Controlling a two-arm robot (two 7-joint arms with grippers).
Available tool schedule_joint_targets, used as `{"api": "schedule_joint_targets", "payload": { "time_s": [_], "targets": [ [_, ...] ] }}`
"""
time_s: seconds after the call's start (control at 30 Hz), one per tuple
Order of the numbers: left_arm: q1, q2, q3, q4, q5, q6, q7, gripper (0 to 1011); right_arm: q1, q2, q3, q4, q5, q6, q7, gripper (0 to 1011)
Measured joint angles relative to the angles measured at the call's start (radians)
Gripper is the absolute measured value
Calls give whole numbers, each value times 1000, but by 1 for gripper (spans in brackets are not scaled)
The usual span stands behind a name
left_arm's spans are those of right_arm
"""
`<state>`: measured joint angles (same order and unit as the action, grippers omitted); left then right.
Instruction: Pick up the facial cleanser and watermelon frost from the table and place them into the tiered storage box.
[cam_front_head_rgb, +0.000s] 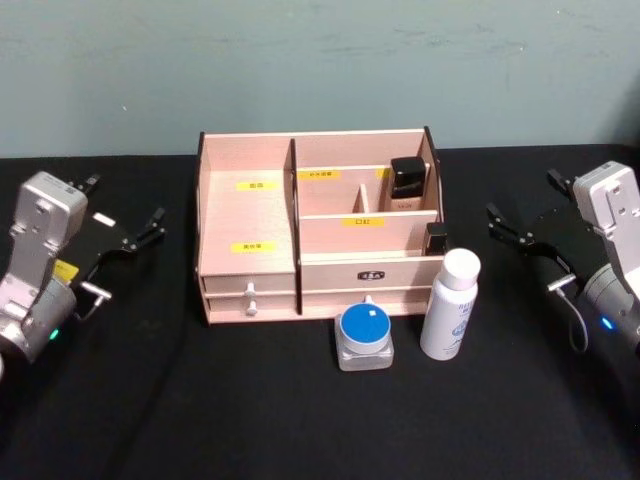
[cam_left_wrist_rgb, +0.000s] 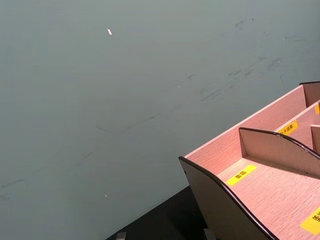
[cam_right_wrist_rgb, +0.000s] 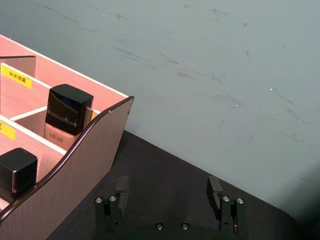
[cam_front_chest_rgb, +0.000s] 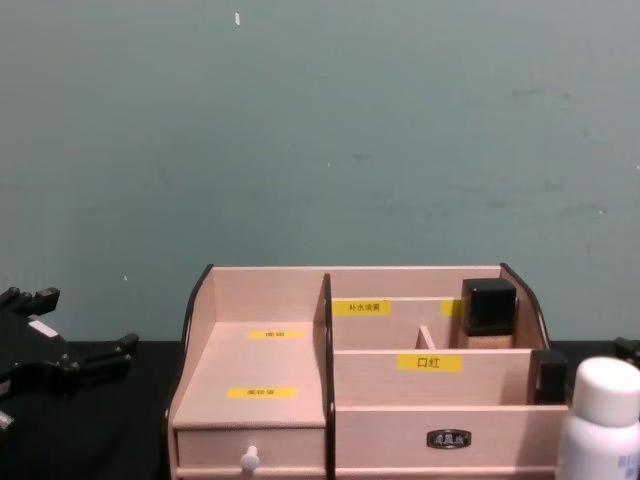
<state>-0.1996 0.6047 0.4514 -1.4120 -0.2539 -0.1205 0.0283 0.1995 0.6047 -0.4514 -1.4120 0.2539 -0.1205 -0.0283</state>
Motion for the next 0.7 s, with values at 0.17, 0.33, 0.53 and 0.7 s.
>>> {"api": "schedule_joint_targets", "payload": {
  "time_s": [0.17,0.33,0.53,0.7],
  "targets": [
    [0,0,0,0,0,0,0,1001,0,0,0,0,0,0,0,1000],
    [0,0,0,0,0,0,0,1001,0,0,0,0,0,0,0,1000],
    [0,0,0,0,0,0,0,1001,0,0,0,0,0,0,0,1000],
    [0,0,0,0,0,0,0,1001,0,0,0,0,0,0,0,1000]
  ]
}}
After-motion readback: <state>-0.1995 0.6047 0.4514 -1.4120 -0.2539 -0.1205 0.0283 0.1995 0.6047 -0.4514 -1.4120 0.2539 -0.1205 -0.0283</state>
